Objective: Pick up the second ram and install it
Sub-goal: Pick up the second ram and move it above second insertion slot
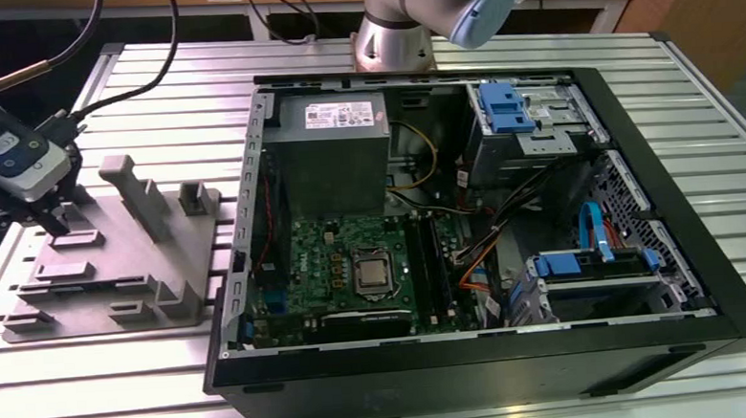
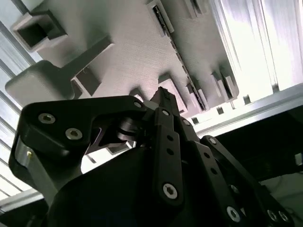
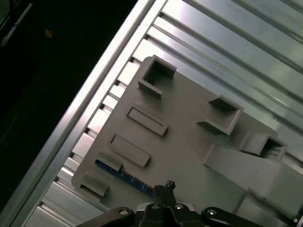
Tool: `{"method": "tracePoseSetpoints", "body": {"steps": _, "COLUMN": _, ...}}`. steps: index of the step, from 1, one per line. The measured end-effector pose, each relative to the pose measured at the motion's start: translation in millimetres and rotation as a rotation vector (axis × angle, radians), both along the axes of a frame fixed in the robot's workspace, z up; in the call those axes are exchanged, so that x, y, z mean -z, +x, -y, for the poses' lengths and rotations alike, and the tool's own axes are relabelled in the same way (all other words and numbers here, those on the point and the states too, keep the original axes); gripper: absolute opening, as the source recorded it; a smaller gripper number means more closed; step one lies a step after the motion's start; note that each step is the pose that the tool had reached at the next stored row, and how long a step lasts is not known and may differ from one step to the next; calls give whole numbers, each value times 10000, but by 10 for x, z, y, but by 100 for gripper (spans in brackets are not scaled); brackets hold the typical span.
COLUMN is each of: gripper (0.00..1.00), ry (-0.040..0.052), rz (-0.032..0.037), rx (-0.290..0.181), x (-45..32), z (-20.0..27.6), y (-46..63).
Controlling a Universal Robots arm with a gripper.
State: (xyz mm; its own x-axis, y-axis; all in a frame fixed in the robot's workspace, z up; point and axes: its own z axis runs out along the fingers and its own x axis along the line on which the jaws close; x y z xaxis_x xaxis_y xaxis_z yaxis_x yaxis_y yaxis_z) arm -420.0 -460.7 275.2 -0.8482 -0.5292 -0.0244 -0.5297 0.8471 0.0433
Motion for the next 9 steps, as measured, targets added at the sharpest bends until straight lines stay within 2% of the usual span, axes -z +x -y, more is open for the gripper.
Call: {"method": "tracePoseSetpoints", "body": {"steps": 9, "gripper": 7, "ry": -4, "rz": 0, "rx": -1601, "x": 23, "z": 0, "y": 0}}
